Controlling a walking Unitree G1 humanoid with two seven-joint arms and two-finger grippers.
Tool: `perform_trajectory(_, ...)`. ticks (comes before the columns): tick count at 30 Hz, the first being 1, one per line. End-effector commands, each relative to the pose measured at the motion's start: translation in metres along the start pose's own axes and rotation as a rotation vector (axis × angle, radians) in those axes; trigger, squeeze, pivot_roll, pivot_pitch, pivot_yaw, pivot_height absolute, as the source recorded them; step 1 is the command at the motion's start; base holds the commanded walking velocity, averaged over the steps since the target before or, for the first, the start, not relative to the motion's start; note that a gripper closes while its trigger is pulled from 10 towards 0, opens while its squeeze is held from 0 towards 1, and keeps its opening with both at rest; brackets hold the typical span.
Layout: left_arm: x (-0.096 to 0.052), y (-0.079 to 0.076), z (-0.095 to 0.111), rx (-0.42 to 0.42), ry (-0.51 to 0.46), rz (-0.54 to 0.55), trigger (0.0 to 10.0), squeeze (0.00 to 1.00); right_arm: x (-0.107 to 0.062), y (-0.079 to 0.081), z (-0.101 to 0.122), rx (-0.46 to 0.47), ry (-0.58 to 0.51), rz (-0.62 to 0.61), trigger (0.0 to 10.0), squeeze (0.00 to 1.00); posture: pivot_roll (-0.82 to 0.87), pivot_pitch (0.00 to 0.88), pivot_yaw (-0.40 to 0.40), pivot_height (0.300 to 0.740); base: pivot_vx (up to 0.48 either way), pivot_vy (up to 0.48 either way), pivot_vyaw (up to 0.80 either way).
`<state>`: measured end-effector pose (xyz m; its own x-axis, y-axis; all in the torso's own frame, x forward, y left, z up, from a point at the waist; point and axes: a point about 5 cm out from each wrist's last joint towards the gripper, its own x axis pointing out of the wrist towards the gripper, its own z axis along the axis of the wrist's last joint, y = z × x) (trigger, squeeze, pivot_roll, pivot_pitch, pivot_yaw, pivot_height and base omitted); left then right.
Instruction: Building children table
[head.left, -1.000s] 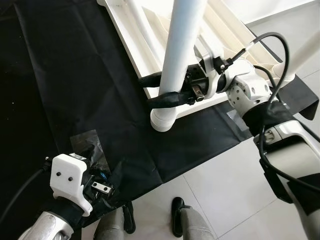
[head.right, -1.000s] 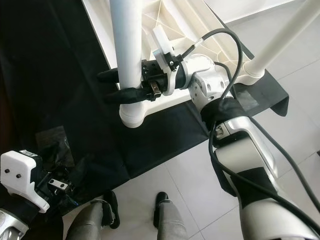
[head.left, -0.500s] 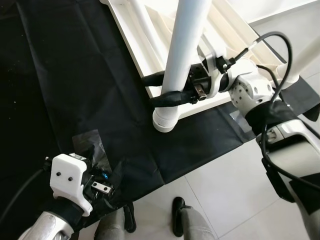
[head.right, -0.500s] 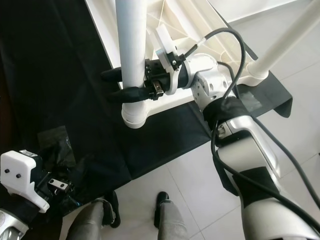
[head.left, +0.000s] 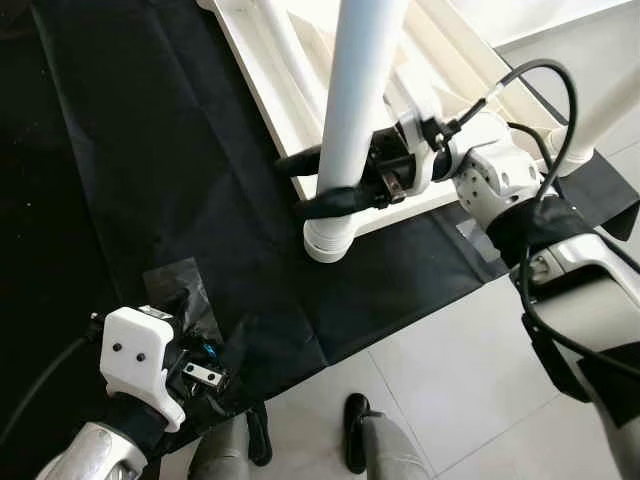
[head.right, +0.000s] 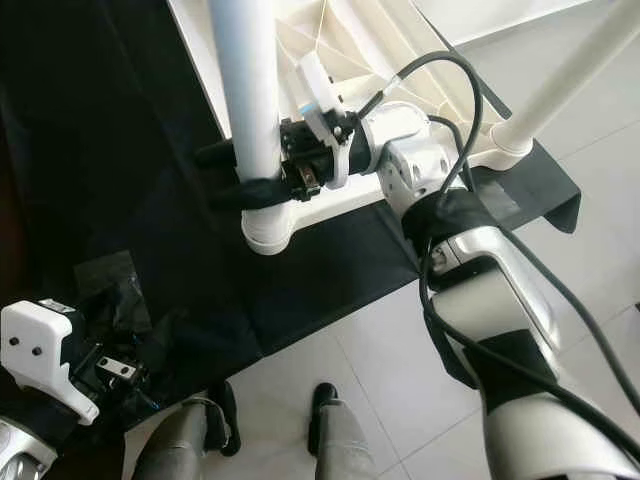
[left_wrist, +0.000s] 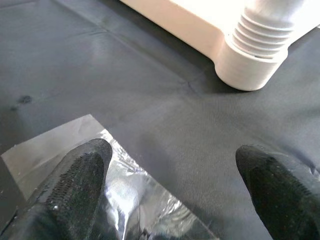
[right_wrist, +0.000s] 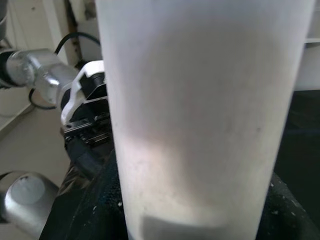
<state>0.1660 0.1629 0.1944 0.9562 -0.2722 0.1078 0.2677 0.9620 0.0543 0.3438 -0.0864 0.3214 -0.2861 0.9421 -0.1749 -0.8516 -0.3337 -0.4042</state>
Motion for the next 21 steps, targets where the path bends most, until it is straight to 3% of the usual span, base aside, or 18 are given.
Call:
perform_trajectory(1,-0.003,-0.002,-0.003,-0.006,0.025,-0.004,10.0,0.00,0.001,0.019,-0.046,0.176,0.114,0.038,10.0,0.00,-0.05,0.469,-0.053,0.740,0.000,0.000,0.00)
perform_trajectory(13,-0.002,-0.001,-0.003,-0.009,0.025,-0.006,10.0,0.00,-0.011,0.026,-0.053,0.251,0.014,-0.030,10.0,0.00,-0.06,0.470,-0.049,0.740,0.000,0.000,0.00)
perform_trajectory(21,-0.002,-0.001,-0.003,-0.008,0.023,-0.002,10.0,0.00,-0.012,0.034,-0.067,0.281,0.021,-0.087,10.0,0.00,-0.07,0.468,-0.051,0.740,0.000,0.000,0.00)
